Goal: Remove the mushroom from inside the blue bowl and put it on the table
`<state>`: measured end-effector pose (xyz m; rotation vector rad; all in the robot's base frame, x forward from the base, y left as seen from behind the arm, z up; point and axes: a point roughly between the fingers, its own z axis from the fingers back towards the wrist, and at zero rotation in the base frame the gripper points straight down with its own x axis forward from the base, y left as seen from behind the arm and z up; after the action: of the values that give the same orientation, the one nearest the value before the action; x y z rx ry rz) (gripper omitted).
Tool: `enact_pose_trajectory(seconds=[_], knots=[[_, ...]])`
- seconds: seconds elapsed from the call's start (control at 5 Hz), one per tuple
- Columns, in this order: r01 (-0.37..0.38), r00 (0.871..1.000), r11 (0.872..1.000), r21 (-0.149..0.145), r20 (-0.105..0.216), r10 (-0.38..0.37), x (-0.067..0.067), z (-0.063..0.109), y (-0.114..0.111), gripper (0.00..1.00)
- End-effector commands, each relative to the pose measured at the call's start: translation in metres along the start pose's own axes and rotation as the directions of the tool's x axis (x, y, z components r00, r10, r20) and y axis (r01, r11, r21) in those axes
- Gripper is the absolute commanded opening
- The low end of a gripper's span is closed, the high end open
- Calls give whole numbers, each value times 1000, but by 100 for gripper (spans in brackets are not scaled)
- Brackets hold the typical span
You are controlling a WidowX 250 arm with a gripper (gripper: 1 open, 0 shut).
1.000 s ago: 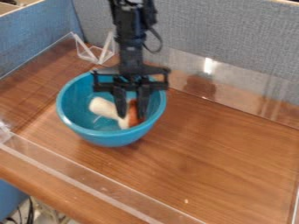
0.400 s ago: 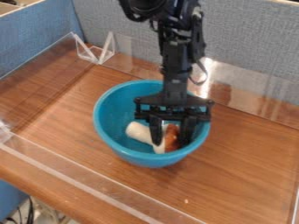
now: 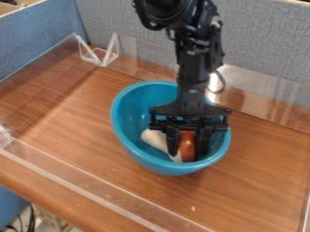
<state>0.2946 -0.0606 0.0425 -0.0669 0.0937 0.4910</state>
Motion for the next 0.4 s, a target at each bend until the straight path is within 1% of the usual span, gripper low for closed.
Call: enact_pose_trajectory(seconds=[0.0, 0.2], knots=[[-1, 1000, 1000, -11, 12, 1, -8, 1, -8, 0], [-25, 1000, 1000, -16, 13, 25, -4, 7, -6, 0]])
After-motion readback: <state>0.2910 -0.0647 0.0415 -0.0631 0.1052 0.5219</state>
